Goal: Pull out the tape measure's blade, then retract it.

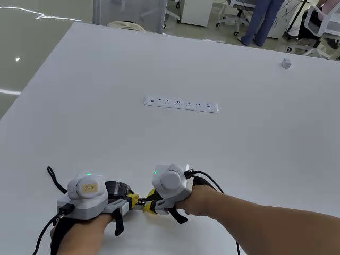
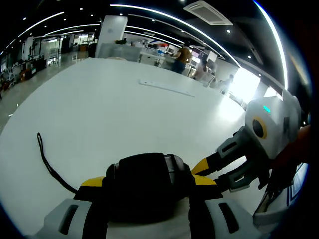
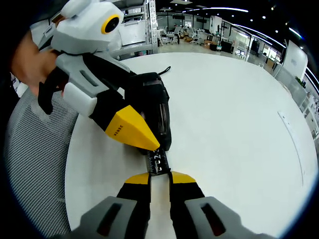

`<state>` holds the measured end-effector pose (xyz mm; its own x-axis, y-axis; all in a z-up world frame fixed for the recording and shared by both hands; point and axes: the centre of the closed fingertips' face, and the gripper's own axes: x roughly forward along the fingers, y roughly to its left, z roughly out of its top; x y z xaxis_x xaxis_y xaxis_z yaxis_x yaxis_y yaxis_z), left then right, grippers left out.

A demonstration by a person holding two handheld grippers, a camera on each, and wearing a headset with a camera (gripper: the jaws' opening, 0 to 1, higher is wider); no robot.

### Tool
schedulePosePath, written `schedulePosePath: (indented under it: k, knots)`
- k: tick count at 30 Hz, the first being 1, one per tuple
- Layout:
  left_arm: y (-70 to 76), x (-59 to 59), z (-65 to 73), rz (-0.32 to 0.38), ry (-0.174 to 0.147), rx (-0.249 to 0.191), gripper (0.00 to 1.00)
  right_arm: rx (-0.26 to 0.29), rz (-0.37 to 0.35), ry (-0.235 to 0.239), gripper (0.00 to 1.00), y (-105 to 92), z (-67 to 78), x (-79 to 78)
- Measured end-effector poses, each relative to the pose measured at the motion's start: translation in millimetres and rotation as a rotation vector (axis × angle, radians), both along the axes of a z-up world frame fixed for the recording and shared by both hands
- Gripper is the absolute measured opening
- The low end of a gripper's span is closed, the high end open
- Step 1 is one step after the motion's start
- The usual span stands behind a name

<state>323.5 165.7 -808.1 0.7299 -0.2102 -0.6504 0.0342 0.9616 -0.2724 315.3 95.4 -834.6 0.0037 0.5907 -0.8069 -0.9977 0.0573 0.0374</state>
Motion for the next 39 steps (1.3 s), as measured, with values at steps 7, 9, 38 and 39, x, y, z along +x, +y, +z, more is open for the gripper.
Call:
schedulePosePath:
  k: [7,9,38,39]
  knots:
    - [0.4,0.0,-0.2,0.003,0.007,-0.002,0.62,0.000,0.002,-0.004,0.13,3.6,-1.3,-0.2]
    - [0.5,0.4,-0.1,0.005,0.007,-0.004,0.62,-0.002,0.001,-0.003,0.13,4.0,-1.3,-0.2]
    - [-0.2,-0.6,1.6,-0.013,0.010,-0.022,0.60,0.003,0.004,-0.007,0.13,13.9,-1.8,0.6]
    - [-0.2,-0.6,1.6,-0.012,0.010,-0.022,0.60,0.003,0.005,-0.007,0.13,13.9,-1.6,0.2]
